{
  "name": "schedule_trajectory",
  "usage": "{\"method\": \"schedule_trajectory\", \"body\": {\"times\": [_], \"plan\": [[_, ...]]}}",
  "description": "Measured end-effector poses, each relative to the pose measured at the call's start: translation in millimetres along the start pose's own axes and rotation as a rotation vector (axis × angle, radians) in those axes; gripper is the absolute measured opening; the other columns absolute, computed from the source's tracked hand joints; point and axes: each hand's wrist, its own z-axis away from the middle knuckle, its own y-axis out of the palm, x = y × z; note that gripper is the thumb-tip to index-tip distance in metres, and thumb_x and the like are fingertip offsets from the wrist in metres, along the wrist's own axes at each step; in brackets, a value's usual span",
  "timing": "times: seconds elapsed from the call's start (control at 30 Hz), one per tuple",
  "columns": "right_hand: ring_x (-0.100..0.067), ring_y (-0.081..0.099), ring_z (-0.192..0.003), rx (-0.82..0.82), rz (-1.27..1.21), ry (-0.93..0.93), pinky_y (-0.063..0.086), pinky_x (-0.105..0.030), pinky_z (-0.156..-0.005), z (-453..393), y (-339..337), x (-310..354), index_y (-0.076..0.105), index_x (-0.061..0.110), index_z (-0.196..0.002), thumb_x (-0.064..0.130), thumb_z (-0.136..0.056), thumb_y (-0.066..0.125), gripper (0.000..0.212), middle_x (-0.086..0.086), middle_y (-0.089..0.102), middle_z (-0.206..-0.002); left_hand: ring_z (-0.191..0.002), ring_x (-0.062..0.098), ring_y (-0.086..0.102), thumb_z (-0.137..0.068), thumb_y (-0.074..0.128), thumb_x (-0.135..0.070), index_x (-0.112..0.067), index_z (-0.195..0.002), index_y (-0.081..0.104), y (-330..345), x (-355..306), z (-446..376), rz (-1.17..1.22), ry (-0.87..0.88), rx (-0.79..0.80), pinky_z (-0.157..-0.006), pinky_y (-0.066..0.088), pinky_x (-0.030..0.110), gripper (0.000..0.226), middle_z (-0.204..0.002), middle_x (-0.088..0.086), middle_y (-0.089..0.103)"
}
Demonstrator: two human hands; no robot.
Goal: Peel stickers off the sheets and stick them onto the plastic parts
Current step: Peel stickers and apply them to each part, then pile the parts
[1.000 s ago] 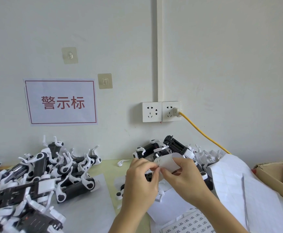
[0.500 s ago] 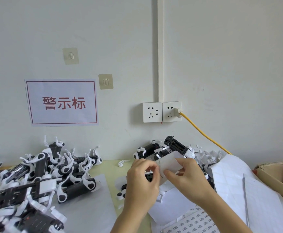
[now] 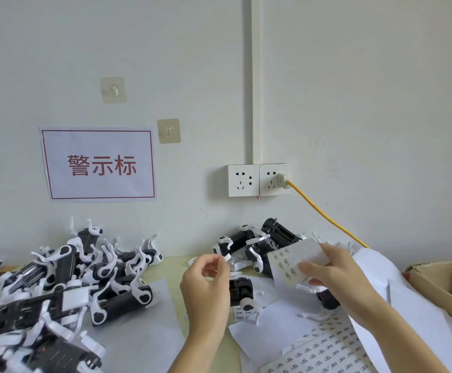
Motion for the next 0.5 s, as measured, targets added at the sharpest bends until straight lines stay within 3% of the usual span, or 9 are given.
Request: {"method": "schedule_trajectory", "body": {"times": [0.07,0.17,0.27,0.33,0.4,0.5], "plan": [[-0.034,0.071,-0.082,0.058,0.006,0.075,0.055,-0.054,-0.085,-0.1,-4.2,-2.8,0.059,0.02,-0.109,0.0,-0.088,0.063,0.029,-0.009,0.077,-0.081,-0.066,0.001,0.059,-0.089,0.068,-0.006,-0.017,-0.072,0.07,0.3,1.1,-0.8,0.023,-0.026,-0.013,-0.062,0.043,0.009,0.02,-0.067,-0.005,0.068],[-0.022,0.07,-0.071,0.134,0.073,0.161,0.057,-0.046,-0.078,-0.1,-3.6,-5.0,0.045,0.033,-0.113,0.01,-0.089,0.058,0.036,-0.007,0.076,-0.077,-0.064,0.015,0.058,-0.09,0.068,-0.009,-0.016,-0.075,0.071,0.2,4.0,-2.7,0.064,-0.074,-0.031,-0.064,0.045,0.025,0.017,-0.068,0.0,0.067],[-0.022,0.063,-0.083,-0.067,0.206,0.122,0.051,-0.039,-0.074,-2.9,4.3,-4.9,0.047,0.029,-0.118,0.017,-0.083,0.054,0.038,-0.004,0.068,-0.091,-0.059,0.021,0.054,-0.09,0.067,-0.008,-0.015,-0.075,0.071,0.3,5.5,-4.8,0.073,-0.091,-0.047,-0.064,0.045,0.034,0.016,-0.065,0.004,0.066],[-0.024,0.056,-0.098,-0.31,0.407,0.051,0.047,-0.038,-0.077,-4.0,11.4,-3.3,0.05,0.028,-0.12,0.006,-0.08,0.051,0.045,0.001,0.056,-0.106,-0.059,0.017,0.056,-0.09,0.067,-0.008,-0.015,-0.075,0.071,0.1,4.8,-4.3,0.087,-0.086,-0.053,-0.064,0.046,0.03,0.017,-0.065,0.0,0.066],[-0.014,0.054,-0.098,-0.435,0.412,-0.106,0.045,-0.034,-0.076,-2.0,21.4,1.8,0.059,0.026,-0.116,-0.001,-0.08,0.05,0.046,0.006,0.055,-0.1,-0.06,0.006,0.059,-0.089,0.069,-0.007,-0.015,-0.073,0.07,-0.1,3.7,-2.5,0.076,-0.063,-0.054,-0.061,0.046,0.017,0.017,-0.065,-0.003,0.067],[0.0,0.059,-0.081,-0.241,0.244,-0.322,0.046,-0.016,-0.064,7.9,44.2,15.6,0.071,0.024,-0.105,-0.008,-0.082,0.047,0.046,0.012,0.062,-0.076,-0.061,0.003,0.059,-0.087,0.07,-0.006,-0.014,-0.07,0.069,1.2,3.2,-1.1,0.055,-0.047,-0.045,-0.059,0.044,0.011,0.019,-0.065,-0.002,0.068]]}}
